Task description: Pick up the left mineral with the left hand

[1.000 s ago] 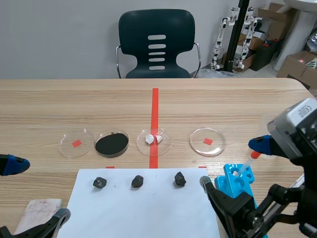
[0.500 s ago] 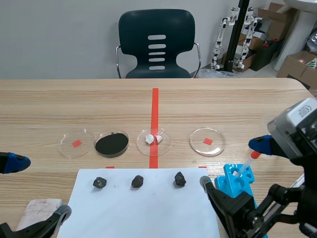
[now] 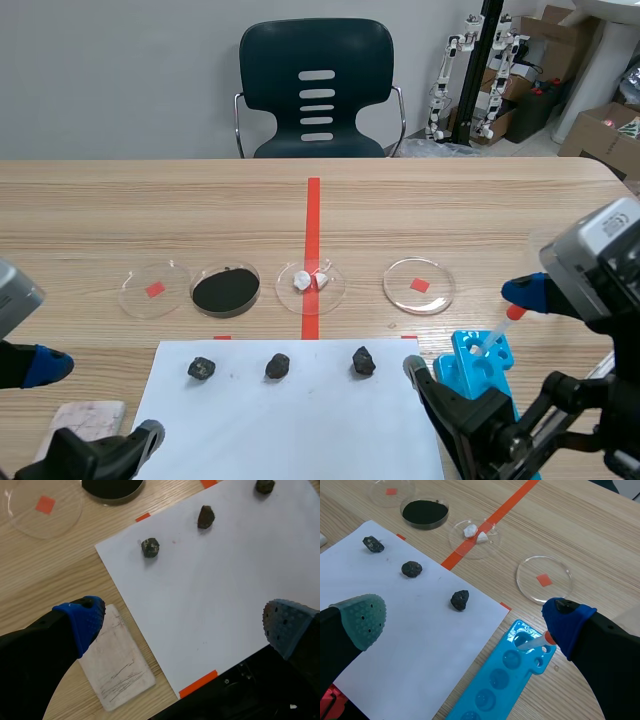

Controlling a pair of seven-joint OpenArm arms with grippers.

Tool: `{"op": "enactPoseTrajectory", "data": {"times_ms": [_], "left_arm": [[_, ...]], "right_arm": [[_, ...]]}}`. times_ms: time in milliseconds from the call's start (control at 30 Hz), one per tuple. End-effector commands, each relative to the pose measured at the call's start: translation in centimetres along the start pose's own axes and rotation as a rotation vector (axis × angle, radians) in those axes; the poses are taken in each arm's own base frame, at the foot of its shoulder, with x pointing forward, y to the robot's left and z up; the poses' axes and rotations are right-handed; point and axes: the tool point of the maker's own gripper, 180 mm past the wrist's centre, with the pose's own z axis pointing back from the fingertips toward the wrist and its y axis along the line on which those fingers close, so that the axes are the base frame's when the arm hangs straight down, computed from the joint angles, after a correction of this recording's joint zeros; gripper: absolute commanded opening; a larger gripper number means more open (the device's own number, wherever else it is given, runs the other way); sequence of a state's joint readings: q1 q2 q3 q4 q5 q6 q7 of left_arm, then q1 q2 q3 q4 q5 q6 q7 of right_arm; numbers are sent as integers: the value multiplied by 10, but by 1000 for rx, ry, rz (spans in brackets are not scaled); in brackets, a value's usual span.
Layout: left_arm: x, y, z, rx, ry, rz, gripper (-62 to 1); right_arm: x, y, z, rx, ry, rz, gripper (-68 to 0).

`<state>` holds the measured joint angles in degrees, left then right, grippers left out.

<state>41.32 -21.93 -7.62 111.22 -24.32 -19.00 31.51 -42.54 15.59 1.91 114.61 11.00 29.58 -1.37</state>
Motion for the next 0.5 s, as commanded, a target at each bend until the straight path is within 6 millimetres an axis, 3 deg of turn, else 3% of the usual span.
{"op": "enactPoseTrajectory", "data": {"times_ms": [0,200,467], "left_arm": [[3,3,-8,14,-4,27,14],[1,12,-36,73,50,122,14],[31,15,-58,122,37,270,14]], "right_arm": [[16,-5,1,-10,-48,18,4],[16,-5,1,-10,-47,18,4],[16,-5,1,-10,-47,18,4]]}}
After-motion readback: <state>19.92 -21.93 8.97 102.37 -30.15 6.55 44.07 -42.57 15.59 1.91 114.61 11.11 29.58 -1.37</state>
